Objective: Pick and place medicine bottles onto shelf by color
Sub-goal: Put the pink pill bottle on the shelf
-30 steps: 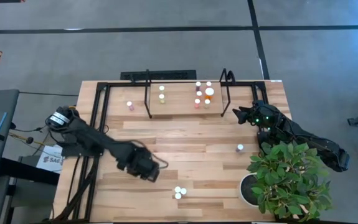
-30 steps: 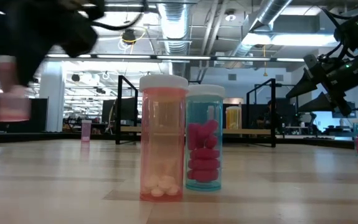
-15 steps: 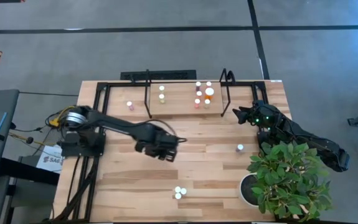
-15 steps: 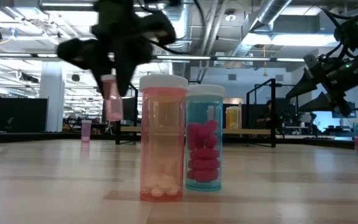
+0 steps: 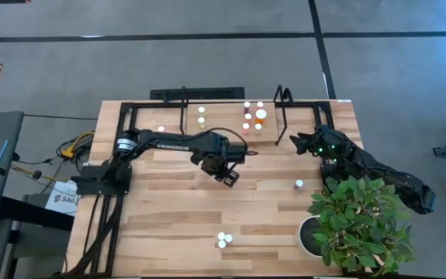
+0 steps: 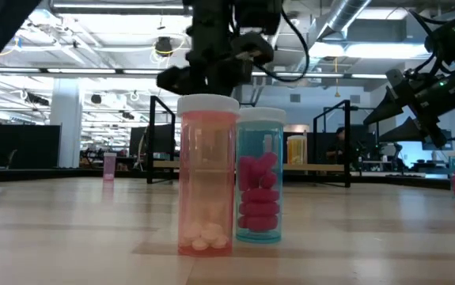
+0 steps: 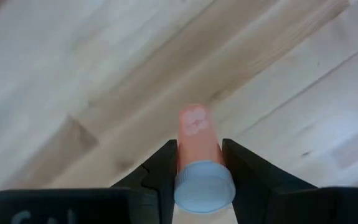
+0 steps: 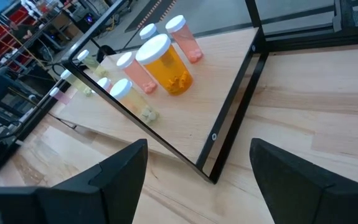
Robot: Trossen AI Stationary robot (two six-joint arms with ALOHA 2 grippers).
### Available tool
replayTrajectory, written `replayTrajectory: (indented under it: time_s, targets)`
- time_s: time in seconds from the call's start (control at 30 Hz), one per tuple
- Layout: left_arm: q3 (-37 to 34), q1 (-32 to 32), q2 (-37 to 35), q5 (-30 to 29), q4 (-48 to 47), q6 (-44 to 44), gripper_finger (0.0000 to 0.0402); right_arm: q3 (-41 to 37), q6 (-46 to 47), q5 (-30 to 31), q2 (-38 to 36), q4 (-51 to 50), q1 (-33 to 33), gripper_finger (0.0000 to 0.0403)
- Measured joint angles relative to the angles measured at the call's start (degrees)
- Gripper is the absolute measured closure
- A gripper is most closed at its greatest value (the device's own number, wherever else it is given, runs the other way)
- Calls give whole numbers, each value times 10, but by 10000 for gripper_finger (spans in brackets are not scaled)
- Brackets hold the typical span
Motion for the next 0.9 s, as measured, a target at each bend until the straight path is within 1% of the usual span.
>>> replayTrajectory:
  time_s: [0.17,0.3,0.47,0.63,0.9]
  targets:
    - [24,27,29,12,-16,125,299,0,0,0,0,0,0,97]
    - [23,43,40,12,-18,183,299,0,0,0,0,0,0,97]
    - [13,62,38,-25,-8,207,299,0,0,0,0,0,0,97]
    - [-4,75,38,-25,7,232,299,0,0,0,0,0,0,97]
    - [-29,75,38,-39,21,234,298,0,0,0,0,0,0,97]
